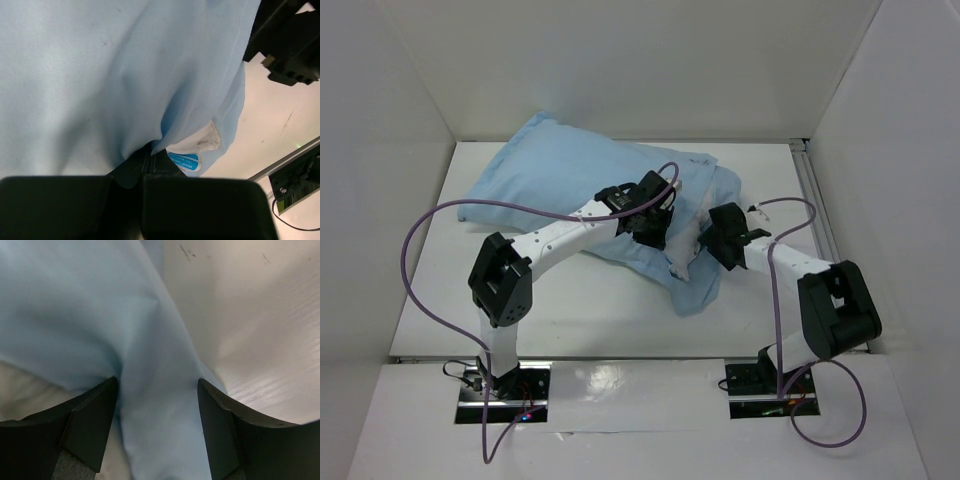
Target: Put the pillow into the pillowcase
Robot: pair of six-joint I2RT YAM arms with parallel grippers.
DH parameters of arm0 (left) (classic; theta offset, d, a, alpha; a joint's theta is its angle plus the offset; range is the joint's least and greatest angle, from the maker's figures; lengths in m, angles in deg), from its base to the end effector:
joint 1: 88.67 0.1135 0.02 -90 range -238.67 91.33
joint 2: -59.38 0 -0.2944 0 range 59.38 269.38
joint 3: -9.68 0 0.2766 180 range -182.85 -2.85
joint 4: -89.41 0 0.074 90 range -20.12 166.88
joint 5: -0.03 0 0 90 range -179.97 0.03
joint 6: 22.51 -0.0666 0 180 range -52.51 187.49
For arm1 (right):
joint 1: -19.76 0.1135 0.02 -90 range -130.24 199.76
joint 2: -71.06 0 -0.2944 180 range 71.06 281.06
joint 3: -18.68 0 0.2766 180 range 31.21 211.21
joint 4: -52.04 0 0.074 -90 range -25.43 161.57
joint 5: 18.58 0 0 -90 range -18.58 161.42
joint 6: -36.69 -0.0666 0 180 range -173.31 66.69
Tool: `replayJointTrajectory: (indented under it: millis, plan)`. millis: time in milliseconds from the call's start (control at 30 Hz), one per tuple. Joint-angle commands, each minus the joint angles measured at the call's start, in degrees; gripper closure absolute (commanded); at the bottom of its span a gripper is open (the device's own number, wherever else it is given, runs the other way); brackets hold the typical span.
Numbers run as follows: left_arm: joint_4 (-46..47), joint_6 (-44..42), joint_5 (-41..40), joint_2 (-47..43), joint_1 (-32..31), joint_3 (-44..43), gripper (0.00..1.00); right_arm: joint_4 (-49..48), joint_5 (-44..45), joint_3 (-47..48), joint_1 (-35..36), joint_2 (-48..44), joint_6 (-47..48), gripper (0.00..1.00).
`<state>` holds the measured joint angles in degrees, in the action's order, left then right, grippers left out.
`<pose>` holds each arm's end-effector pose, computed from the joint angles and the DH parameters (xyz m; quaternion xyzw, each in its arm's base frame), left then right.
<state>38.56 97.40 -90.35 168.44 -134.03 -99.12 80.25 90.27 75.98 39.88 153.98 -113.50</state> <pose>0.3383 -0.3419 0.2811 0.1257 0.9345 -0.2008 0.2655 0.3022 0.0878 0.1754 0.3690 0.8636 0.0785 0.3344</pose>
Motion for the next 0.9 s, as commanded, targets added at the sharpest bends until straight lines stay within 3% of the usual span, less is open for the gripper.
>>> replayJointTrajectory:
  millis: [0,233,400,433,600,867]
  plan:
    - [-0.79,-1.79,-0.50,-2.18,0.89,-1.82,1.00,-2.14,1.71,1.64,0.88,1.54,-0.64,0.29]
    - [-0.79,-1.79,-0.50,-2.18,0.89,-2.34,1.00,-4.16,0.57,0.84,2.73,4.36,-0.64,0.30]
    - [-0.79,-1.79,-1.02,-1.66,0.89,-2.95,1.00,-1.01,1.88,0.84,2.73,3.22,0.15,0.84]
    - [-0.79,-1.79,-1.02,-1.13,0.89,-3.74,1.00,-0.05,1.89,1.45,2.73,1.22,0.68,0.99]
    - [-0.17,-1.17,-0.50,2.30,1.42,-7.08,1.00,5.32,-0.56,0.23,2.73,-9.15,7.69,1.00]
    - [1.05,1.64,-0.50,8.45,3.88,-11.30,1.00,18.83,-13.57,4.96,2.73,-22.61,21.59,1.00]
